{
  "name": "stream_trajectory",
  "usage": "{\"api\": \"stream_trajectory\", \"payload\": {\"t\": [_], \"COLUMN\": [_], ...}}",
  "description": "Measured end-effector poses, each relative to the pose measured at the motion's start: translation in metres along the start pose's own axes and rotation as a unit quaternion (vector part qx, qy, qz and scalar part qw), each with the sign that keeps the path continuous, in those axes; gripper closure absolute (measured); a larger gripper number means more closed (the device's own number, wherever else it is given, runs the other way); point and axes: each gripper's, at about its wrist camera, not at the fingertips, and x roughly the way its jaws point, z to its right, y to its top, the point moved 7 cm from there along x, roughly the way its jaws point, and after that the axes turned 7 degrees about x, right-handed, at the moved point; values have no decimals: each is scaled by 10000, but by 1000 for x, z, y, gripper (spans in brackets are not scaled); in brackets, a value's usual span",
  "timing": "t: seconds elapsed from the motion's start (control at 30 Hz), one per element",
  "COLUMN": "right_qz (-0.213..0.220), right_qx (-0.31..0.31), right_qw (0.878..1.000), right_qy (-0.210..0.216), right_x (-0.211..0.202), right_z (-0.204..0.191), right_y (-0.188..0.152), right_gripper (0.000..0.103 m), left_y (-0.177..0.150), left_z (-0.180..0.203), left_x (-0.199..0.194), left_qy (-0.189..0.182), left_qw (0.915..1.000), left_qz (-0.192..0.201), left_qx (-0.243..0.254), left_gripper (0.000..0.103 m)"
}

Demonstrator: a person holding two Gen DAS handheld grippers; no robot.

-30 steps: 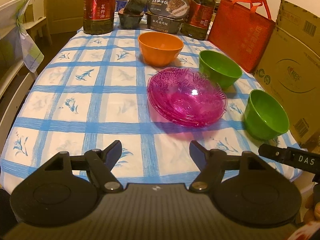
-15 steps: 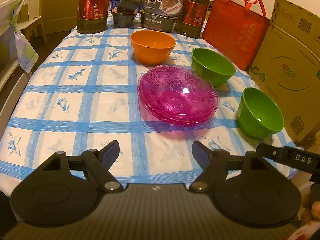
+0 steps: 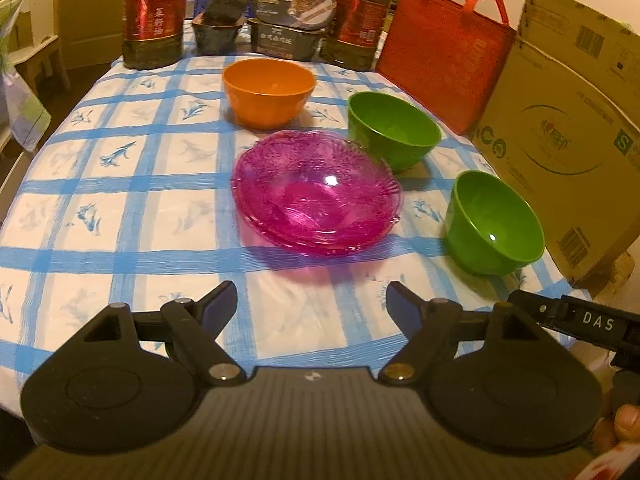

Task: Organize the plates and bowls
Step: 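Move both tools to the rim of the large green bowl, then close both tools on the rim of the large green bowl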

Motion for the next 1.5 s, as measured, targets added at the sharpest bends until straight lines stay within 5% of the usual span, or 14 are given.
{"api": "stream_trajectory", "payload": {"t": [0.93, 1.27, 1.5], "right_qz": [447, 420, 269], "right_qx": [656, 686, 668], "right_qw": [9962, 9963, 9971], "right_qy": [-354, -301, -232], "right_x": [4, 34, 58], "right_z": [74, 92, 98], "right_y": [52, 87, 99], "right_gripper": [43, 43, 45], "left_y": [36, 59, 66], "left_z": [90, 119, 129], "left_x": [63, 108, 137], "left_qy": [-776, -959, -1048], "left_qw": [9964, 9947, 9937], "left_qz": [-39, -141, -253], "left_qx": [329, 333, 305], "left_gripper": [23, 34, 52]}}
